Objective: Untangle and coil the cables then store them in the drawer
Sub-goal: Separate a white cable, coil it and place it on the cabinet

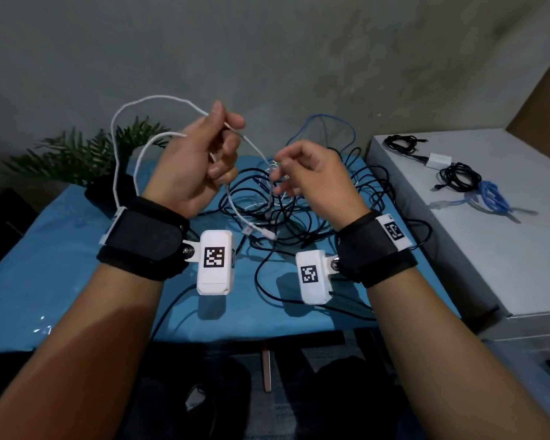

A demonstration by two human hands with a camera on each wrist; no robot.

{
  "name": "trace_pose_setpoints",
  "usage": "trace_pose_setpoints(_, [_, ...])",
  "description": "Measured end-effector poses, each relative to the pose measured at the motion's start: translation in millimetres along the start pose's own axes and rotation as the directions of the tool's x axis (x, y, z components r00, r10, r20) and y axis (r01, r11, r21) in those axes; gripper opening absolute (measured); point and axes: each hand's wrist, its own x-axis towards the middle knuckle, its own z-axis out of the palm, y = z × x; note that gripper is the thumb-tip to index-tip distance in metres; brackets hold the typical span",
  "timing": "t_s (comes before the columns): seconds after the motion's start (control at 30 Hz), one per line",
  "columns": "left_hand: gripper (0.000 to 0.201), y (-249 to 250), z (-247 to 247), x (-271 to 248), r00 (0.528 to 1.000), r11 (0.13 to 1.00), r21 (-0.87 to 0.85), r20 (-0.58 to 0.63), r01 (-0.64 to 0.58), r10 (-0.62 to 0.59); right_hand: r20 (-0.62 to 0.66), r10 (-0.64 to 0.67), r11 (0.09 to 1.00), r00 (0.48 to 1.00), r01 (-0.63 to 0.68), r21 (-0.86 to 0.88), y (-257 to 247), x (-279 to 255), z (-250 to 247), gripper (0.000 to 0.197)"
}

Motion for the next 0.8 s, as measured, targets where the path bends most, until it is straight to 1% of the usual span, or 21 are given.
trace_pose_setpoints(0.03, [0.034, -1, 1, 0, 0.999, 0.999, -0.034, 0.031, 0.008, -0.007, 0.098, 0.040, 0.996, 0.994, -0.031, -0.085, 0, -1, -2, 0.017])
trace_pose_setpoints(0.07, [0.035, -1, 2, 0, 0.997, 0.997, -0.077, 0.072, 0.020, -0.014, 0.207, 0.088, 0.980, 0.974, -0.047, -0.195, 2, -3, -3, 0.025])
trace_pose_setpoints(0.1, [0.036, -1, 4, 0, 0.994, 0.993, -0.113, 0.108, 0.033, -0.020, 0.284, 0.131, 0.961, 0.950, -0.052, -0.272, 7, -3, -2, 0.028])
trace_pose_setpoints(0.13, [0.037, -1, 5, -1, 0.991, 0.990, -0.136, 0.130, 0.043, -0.025, 0.305, 0.139, 0.952, 0.942, -0.042, -0.303, 13, -3, 0, 0.025])
trace_pose_setpoints(0.17, [0.038, -1, 6, -1, 0.990, 0.988, -0.148, 0.140, 0.046, -0.025, 0.276, 0.100, 0.961, 0.956, -0.021, -0.276, 18, -2, 3, 0.018])
trace_pose_setpoints(0.2, [0.040, 0, 6, -2, 0.990, 0.987, -0.155, 0.140, 0.041, -0.020, 0.202, 0.025, 0.979, 0.979, 0.017, -0.203, 21, -1, 7, 0.012])
trace_pose_setpoints(0.23, [0.041, 1, 5, -2, 0.991, 0.987, -0.157, 0.133, 0.029, -0.008, 0.086, -0.075, 0.991, 0.993, 0.084, -0.103, 22, 0, 10, 0.011])
trace_pose_setpoints(0.27, [0.041, 2, 4, -2, 0.993, 0.988, -0.157, 0.120, 0.013, 0.006, -0.037, -0.171, 0.985, 0.985, 0.171, -0.013, 19, 1, 13, 0.012])
trace_pose_setpoints(0.3, [0.041, 3, 2, -1, 0.994, 0.988, -0.152, 0.105, 0.001, 0.015, -0.121, -0.231, 0.970, 0.965, 0.239, 0.050, 14, 1, 13, 0.012])
trace_pose_setpoints(0.33, [0.040, 3, 0, -1, 0.996, 0.990, -0.143, 0.091, -0.003, 0.016, -0.153, -0.259, 0.960, 0.954, 0.272, 0.070, 7, 0, 12, 0.011])
trace_pose_setpoints(0.37, [0.039, 3, -1, 0, 0.997, 0.992, -0.129, 0.075, 0.004, 0.006, -0.145, -0.268, 0.959, 0.953, 0.278, 0.057, 2, -1, 9, 0.012])
trace_pose_setpoints(0.4, [0.039, 1, -2, 1, 0.998, 0.994, -0.105, 0.056, 0.022, -0.016, -0.102, -0.253, 0.968, 0.962, 0.252, -0.021, -2, -1, 4, 0.015])
trace_pose_setpoints(0.43, [0.039, -1, -3, 2, 0.999, 0.997, -0.065, 0.029, 0.048, -0.046, -0.043, -0.208, 0.966, 0.977, 0.198, -0.167, -5, 0, -3, 0.021])
trace_pose_setpoints(0.47, [0.039, -3, -3, 3, 0.997, 0.997, -0.005, -0.005, 0.080, -0.080, -0.002, -0.147, 0.935, 0.989, 0.138, -0.327, -6, 0, -11, 0.026])
trace_pose_setpoints(0.5, [0.041, -6, -3, 3, 0.992, 0.990, 0.071, -0.043, 0.120, -0.117, -0.010, -0.099, 0.901, 0.995, 0.085, -0.426, -6, 1, -19, 0.029])
trace_pose_setpoints(0.53, [0.044, -8, -3, 3, 0.985, 0.974, 0.157, -0.076, 0.163, -0.153, -0.063, -0.074, 0.897, 0.995, 0.038, -0.441, -7, 1, -26, 0.028])
trace_pose_setpoints(0.57, [0.047, -10, -3, 3, 0.978, 0.949, 0.244, -0.101, 0.201, -0.182, -0.139, -0.067, 0.920, 0.988, 0.007, -0.393, -8, 1, -34, 0.027])
trace_pose_setpoints(0.67, [0.049, -11, -2, 0, 0.964, 0.868, 0.420, -0.138, 0.266, -0.228, -0.386, -0.065, 0.988, 0.920, 0.004, -0.158, -14, -1, -64, 0.027])
trace_pose_setpoints(0.7, [0.048, -10, -3, -1, 0.961, 0.851, 0.446, -0.143, 0.277, -0.238, -0.424, -0.035, 0.994, 0.905, -0.013, -0.110, -15, -3, -75, 0.029])
trace_pose_setpoints(0.73, [0.046, -8, -2, -3, 0.959, 0.836, 0.469, -0.146, 0.284, -0.244, -0.433, -0.002, 0.993, 0.901, -0.051, -0.111, -15, -5, -84, 0.031])
trace_pose_setpoints(0.8, [0.044, -5, -2, -5, 0.959, 0.798, 0.532, -0.150, 0.284, -0.241, -0.415, 0.062, 0.960, 0.908, -0.168, -0.223, -14, -11, -105, 0.029])
